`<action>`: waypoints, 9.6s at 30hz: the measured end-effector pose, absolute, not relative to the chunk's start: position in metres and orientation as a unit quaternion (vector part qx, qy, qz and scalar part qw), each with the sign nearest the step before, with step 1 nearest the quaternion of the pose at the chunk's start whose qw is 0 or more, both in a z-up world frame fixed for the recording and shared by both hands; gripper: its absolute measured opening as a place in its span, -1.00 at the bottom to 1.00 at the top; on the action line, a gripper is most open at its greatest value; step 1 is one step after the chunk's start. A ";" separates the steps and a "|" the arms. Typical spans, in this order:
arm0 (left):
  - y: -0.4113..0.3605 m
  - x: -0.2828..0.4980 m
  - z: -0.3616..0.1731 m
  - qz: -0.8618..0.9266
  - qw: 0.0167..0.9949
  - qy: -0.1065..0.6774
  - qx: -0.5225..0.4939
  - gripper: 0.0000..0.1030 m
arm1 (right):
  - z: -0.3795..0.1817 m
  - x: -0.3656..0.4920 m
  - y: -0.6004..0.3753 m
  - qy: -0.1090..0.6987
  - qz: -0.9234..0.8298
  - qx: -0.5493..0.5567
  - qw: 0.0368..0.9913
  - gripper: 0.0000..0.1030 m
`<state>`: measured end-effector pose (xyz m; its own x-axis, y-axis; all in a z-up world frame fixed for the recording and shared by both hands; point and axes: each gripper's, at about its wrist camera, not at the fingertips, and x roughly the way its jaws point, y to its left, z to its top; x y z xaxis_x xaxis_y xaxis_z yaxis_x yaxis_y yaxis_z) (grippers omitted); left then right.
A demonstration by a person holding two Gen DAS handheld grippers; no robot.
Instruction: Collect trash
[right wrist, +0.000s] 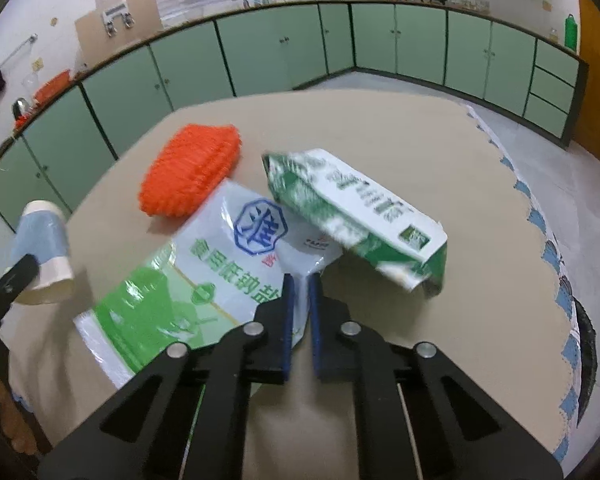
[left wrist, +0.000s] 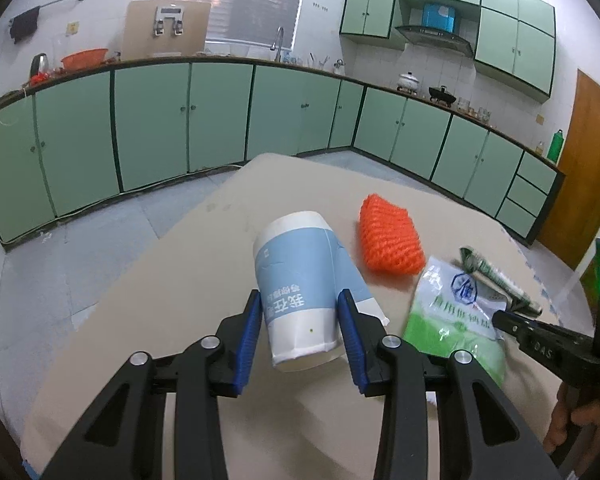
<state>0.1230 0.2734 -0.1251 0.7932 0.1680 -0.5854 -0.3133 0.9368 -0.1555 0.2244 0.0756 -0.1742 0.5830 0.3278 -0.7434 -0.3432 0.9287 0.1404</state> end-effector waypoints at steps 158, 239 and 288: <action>0.228 0.253 -0.146 0.099 0.932 0.341 -0.076 0.63 | -0.176 0.288 0.065 0.411 0.251 -0.048 0.875 -0.50; -0.175 0.249 -0.145 -0.221 0.907 0.360 -0.002 -0.75 | -0.195 0.199 -0.300 0.392 -0.042 0.099 0.914 -0.72; -0.050 0.096 -0.039 -0.152 0.951 0.271 0.000 0.88 | -0.075 0.035 -0.231 0.306 -0.070 0.048 0.948 0.90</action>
